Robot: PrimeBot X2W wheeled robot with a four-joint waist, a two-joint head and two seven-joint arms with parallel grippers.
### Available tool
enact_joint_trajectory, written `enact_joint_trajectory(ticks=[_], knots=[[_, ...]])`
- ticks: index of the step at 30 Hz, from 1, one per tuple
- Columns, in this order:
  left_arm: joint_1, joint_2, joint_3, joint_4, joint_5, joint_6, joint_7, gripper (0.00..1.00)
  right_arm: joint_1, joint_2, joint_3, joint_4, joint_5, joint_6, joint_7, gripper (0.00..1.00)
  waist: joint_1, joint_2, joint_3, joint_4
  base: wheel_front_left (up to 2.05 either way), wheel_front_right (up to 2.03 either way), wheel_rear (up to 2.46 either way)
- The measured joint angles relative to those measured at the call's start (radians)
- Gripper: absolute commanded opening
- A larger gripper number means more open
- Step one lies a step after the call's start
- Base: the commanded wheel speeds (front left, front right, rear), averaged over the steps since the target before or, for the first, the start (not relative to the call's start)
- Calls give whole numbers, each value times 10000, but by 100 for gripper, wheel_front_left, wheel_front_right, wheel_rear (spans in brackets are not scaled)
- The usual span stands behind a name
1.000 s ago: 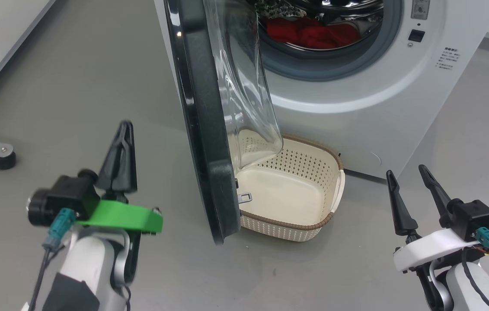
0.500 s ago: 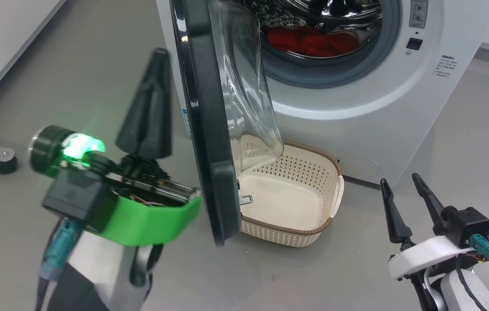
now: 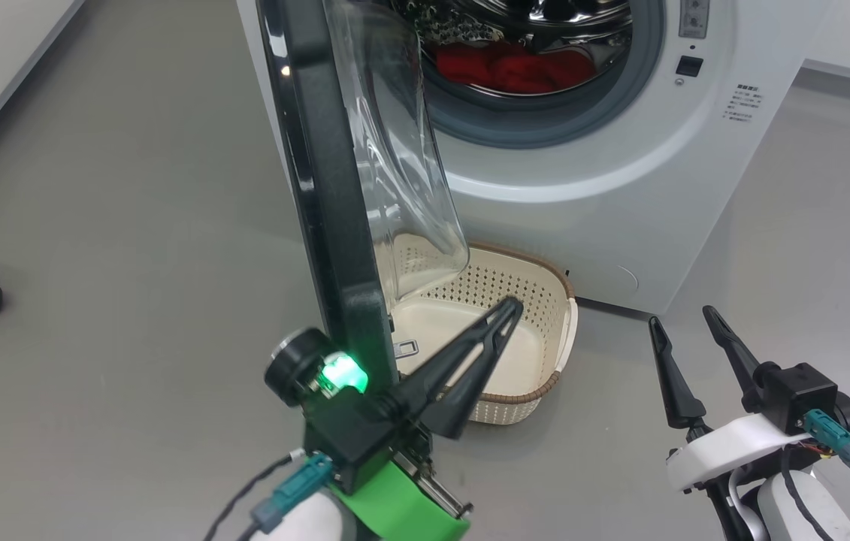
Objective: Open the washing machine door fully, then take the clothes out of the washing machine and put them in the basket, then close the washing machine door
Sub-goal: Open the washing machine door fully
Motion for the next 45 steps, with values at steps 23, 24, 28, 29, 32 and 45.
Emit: enact_joint_trajectory(ticks=[23, 24, 28, 29, 32, 45], knots=[[1017, 84, 311, 2013, -148, 823, 1214, 0, -35, 31, -322, 25, -211, 88, 0, 100, 0, 0, 331, -213, 0, 0, 0], [1017, 84, 364, 2048, -150, 890, 1214, 0, -40, 33, -336, 25, -211, 88, 0, 100, 0, 0, 337, -206, 0, 0, 0], [1016, 82, 510, 2169, -155, 1007, 1210, 0, -78, 50, -357, 25, -215, 151, 0, 100, 0, 0, 354, -182, 0, 0, 0], [1016, 86, 541, 2205, -153, 1078, 1204, 0, -81, 54, -359, 25, -221, 161, 0, 100, 0, 0, 356, -178, 0, 0, 0], [1016, 90, 658, 2351, -153, 1164, 1126, 0, -103, 79, -385, 25, -251, 163, 0, 100, 0, 0, 371, -161, 0, 0, 0], [1016, 90, 815, 2587, -173, 1266, 947, 0, -114, 150, -499, 33, -288, 192, 0, 100, 0, 0, 417, -109, 0, 0, 0]])
